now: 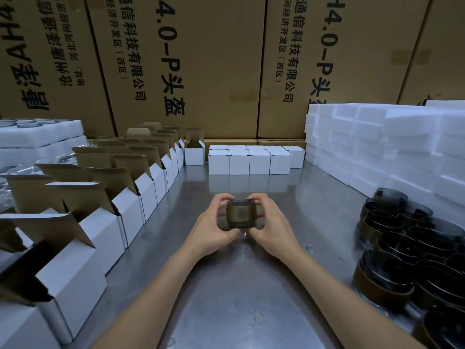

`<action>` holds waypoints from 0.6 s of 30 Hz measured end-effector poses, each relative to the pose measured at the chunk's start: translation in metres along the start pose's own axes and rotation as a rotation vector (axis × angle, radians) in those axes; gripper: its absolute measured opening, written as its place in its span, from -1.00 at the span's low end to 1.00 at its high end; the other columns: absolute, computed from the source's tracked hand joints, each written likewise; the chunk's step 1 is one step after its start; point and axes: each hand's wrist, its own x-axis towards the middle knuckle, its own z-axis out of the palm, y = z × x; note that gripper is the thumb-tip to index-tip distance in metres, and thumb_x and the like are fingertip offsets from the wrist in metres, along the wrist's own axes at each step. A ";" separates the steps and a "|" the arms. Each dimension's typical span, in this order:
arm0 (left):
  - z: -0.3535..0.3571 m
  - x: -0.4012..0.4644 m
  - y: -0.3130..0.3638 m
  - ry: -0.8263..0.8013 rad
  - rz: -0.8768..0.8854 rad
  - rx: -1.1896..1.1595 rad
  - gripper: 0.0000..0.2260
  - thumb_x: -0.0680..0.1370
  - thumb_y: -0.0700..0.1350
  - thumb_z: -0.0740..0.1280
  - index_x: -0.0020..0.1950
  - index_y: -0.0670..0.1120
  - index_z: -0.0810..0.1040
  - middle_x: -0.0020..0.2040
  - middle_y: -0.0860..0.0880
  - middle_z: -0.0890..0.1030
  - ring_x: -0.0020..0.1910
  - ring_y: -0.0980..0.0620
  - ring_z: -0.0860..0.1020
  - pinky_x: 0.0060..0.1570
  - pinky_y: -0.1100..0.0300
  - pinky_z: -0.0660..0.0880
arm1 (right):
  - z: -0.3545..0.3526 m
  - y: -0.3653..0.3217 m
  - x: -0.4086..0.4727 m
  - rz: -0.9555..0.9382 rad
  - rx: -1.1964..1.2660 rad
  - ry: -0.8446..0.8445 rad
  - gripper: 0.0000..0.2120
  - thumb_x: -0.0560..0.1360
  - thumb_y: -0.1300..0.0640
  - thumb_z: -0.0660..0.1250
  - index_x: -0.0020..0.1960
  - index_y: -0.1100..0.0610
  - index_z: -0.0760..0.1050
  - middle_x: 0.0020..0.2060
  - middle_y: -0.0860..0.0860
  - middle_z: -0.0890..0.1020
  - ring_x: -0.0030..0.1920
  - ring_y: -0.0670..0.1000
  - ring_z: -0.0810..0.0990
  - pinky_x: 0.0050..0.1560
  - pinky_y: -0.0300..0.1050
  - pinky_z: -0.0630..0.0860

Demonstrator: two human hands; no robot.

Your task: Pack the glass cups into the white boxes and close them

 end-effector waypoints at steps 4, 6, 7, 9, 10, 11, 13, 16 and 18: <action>0.001 0.000 0.002 -0.034 -0.048 -0.079 -0.49 0.35 -0.03 0.56 0.16 0.18 0.37 0.13 0.12 0.57 0.09 0.23 0.57 0.09 0.34 0.48 | 0.000 0.001 -0.001 0.011 -0.027 -0.044 -0.45 0.32 0.14 0.43 0.10 -0.27 0.21 0.10 -0.19 0.38 0.00 0.01 0.56 -0.05 0.05 0.53; 0.001 0.000 0.002 -0.021 -0.051 -0.098 -0.52 0.35 -0.05 0.56 0.15 0.14 0.39 0.13 0.08 0.58 0.08 0.17 0.59 0.14 0.19 0.51 | 0.001 0.001 -0.001 0.018 -0.008 -0.065 -0.47 0.32 0.07 0.45 0.09 -0.27 0.21 0.09 -0.20 0.38 0.00 -0.01 0.55 -0.05 0.03 0.52; 0.000 0.000 0.001 -0.021 -0.051 -0.106 -0.52 0.36 -0.08 0.56 0.14 0.12 0.39 0.14 0.06 0.57 0.08 0.14 0.60 0.17 0.12 0.51 | 0.001 0.001 -0.001 0.019 -0.004 -0.076 -0.47 0.32 0.03 0.45 0.09 -0.27 0.20 0.10 -0.20 0.38 0.01 -0.02 0.54 -0.05 0.02 0.52; -0.001 0.001 -0.001 -0.030 -0.048 -0.111 -0.52 0.36 -0.14 0.55 0.14 0.09 0.38 0.15 0.04 0.55 0.11 0.09 0.59 0.20 0.04 0.50 | 0.001 0.000 -0.001 0.017 -0.007 -0.094 -0.48 0.32 -0.03 0.45 0.09 -0.26 0.19 0.12 -0.20 0.38 0.04 -0.05 0.54 -0.04 0.01 0.52; -0.001 0.001 -0.001 -0.039 -0.051 -0.114 -0.52 0.36 -0.16 0.55 0.14 0.08 0.38 0.16 0.02 0.54 0.12 0.07 0.58 0.21 0.02 0.49 | 0.001 0.000 -0.001 0.019 -0.007 -0.104 -0.48 0.31 -0.06 0.45 0.08 -0.25 0.18 0.13 -0.19 0.40 0.05 -0.06 0.54 -0.04 0.01 0.53; -0.002 0.001 -0.001 -0.050 -0.056 -0.119 -0.52 0.36 -0.17 0.54 0.14 0.07 0.38 0.17 0.01 0.53 0.12 0.06 0.58 0.22 0.00 0.49 | 0.001 -0.001 -0.002 0.023 -0.007 -0.114 -0.47 0.31 -0.08 0.46 0.08 -0.25 0.17 0.14 -0.18 0.42 0.06 -0.07 0.54 -0.03 0.01 0.53; -0.002 0.001 -0.001 -0.072 -0.067 -0.122 -0.53 0.37 -0.17 0.53 0.14 0.08 0.37 0.18 0.01 0.50 0.12 0.05 0.57 0.22 -0.01 0.49 | 0.001 -0.002 -0.002 0.033 -0.010 -0.129 -0.46 0.30 -0.08 0.46 0.08 -0.23 0.17 0.14 -0.18 0.45 0.07 -0.07 0.53 0.00 0.00 0.53; -0.002 0.001 0.000 -0.083 -0.086 -0.147 -0.57 0.35 -0.03 0.51 0.11 0.09 0.39 0.17 0.01 0.50 0.09 0.06 0.58 0.18 0.04 0.50 | 0.000 -0.002 -0.001 0.040 0.014 -0.142 -0.44 0.30 -0.05 0.49 0.09 -0.19 0.18 0.12 -0.16 0.45 0.06 -0.07 0.52 0.03 0.04 0.53; -0.002 0.001 0.001 -0.077 -0.096 -0.173 -0.63 0.34 0.08 0.44 0.07 0.08 0.42 0.13 0.02 0.53 0.04 0.08 0.59 0.13 0.12 0.50 | -0.001 -0.002 -0.001 0.050 0.051 -0.164 -0.40 0.27 -0.04 0.53 0.10 -0.16 0.19 0.11 -0.14 0.45 0.10 -0.06 0.50 0.08 0.05 0.51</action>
